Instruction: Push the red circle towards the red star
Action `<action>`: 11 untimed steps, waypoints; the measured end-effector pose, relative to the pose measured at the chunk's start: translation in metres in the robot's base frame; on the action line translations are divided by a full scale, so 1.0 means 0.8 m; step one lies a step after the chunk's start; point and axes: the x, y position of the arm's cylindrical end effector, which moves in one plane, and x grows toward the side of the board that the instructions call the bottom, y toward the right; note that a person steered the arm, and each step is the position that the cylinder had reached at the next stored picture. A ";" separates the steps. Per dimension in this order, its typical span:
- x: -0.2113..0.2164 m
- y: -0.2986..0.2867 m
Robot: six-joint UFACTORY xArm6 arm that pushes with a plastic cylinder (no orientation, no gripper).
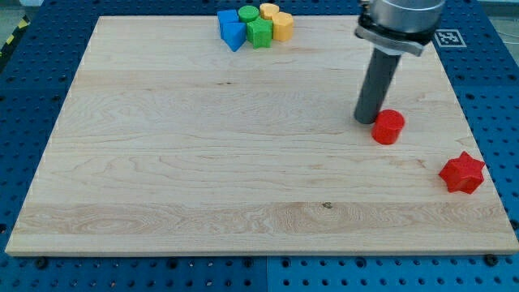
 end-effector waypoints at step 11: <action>0.047 0.038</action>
